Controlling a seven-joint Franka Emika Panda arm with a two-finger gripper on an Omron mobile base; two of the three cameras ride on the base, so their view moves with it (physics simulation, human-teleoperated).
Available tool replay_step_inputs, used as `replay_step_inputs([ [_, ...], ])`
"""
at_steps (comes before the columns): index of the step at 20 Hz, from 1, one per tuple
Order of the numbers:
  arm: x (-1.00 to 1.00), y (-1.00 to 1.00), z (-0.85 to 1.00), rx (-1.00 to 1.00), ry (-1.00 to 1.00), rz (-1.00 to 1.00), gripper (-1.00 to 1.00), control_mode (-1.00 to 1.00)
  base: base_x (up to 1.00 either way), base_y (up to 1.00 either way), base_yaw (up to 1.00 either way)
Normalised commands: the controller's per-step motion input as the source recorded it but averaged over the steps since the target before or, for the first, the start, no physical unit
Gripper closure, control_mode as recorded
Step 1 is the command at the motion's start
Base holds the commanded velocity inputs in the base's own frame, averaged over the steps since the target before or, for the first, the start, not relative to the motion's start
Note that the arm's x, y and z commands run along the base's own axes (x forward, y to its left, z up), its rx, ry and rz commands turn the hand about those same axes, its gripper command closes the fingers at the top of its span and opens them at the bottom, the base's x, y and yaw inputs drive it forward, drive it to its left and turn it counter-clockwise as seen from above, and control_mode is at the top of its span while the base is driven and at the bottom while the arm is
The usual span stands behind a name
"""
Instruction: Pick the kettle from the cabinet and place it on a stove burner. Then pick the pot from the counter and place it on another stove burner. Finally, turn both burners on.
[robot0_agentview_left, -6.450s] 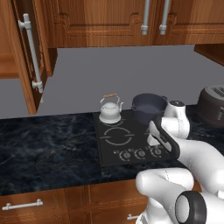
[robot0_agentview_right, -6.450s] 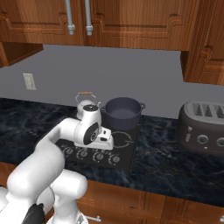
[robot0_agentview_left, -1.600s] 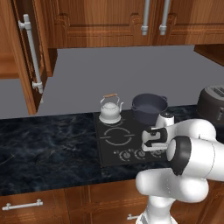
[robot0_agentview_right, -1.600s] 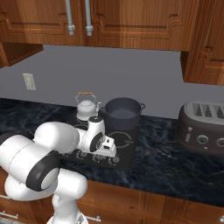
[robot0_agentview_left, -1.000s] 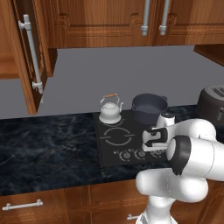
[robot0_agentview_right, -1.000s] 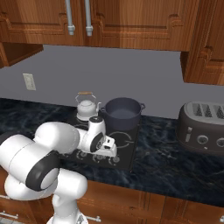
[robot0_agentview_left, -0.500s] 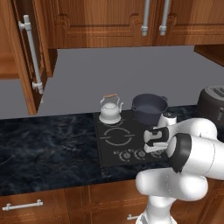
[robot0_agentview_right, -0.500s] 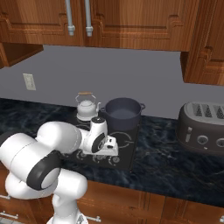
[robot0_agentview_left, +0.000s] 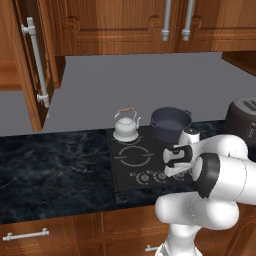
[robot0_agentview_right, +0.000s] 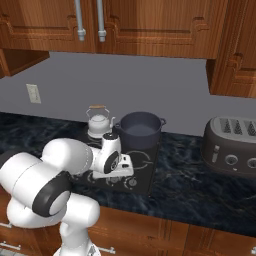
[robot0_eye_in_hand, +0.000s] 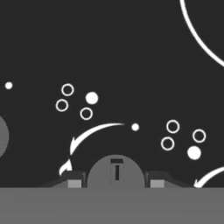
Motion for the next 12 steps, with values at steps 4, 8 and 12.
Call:
replay_step_inputs([
  [4,-0.28,0.16,-0.34,-0.02,0.00,0.19,1.00,-1.00,0.00,0.00,0.00],
  [8,-0.26,0.16,-0.35,-0.01,0.00,0.20,1.00,-1.00,0.00,0.00,0.00],
  [12,-0.22,0.13,-0.41,-0.01,0.00,0.21,1.00,-1.00,0.00,0.00,0.00],
])
